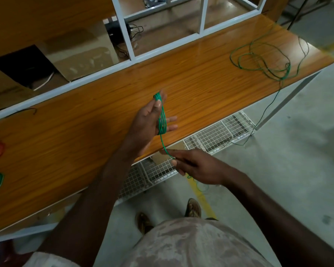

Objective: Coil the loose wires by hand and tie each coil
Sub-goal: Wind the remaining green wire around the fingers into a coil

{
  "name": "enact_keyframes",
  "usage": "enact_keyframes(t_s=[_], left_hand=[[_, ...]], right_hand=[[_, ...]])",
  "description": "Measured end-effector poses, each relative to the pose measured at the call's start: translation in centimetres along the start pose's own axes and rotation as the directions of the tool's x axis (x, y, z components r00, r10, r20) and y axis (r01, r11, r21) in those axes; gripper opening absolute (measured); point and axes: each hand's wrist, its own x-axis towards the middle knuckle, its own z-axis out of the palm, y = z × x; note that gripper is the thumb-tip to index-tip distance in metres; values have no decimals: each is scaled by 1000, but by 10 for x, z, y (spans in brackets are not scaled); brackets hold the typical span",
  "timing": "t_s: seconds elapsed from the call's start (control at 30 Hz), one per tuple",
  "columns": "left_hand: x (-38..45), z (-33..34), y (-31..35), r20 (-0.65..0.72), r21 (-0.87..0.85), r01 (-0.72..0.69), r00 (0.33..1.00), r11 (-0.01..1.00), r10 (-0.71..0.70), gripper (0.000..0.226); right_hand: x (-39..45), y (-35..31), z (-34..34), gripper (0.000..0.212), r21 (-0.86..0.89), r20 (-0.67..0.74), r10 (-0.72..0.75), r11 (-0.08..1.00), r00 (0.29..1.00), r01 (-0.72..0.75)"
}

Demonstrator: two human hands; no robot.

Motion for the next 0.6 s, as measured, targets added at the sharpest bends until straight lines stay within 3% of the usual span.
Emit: enact_keyframes(t_s=[0.07, 0.17, 0.27, 0.37, 0.47, 0.6], left_hand=[[4, -6, -10, -41, 248, -32, 998, 968, 44, 51], [2, -15, -18, -19, 540, -67, 996, 839, 92, 51], [-2, -23, -21, 22, 708, -92, 994, 700, 109, 48], [-8, -26, -25, 51, 603, -63, 998, 795, 40, 42], [-20, -12, -25, 200, 381, -17, 978, 925, -65, 43], [-38, 3, -13, 369, 83, 128, 917, 988, -150, 47]], right_hand=[[-5, -15, -11, 38, 56, 32, 3, 998, 999, -4], [-14, -35, -41, 24, 87, 66, -20, 996, 998, 14], [-23, -46, -75, 18, 125, 13, -32, 992, 999, 31], [-17, -42, -100, 21, 82, -215, -22, 996, 976, 40], [-1, -27, -111, 22, 5, -436, -3, 1000, 900, 6], [23, 0, -105, 22, -61, -534, -1, 997, 846, -38]])
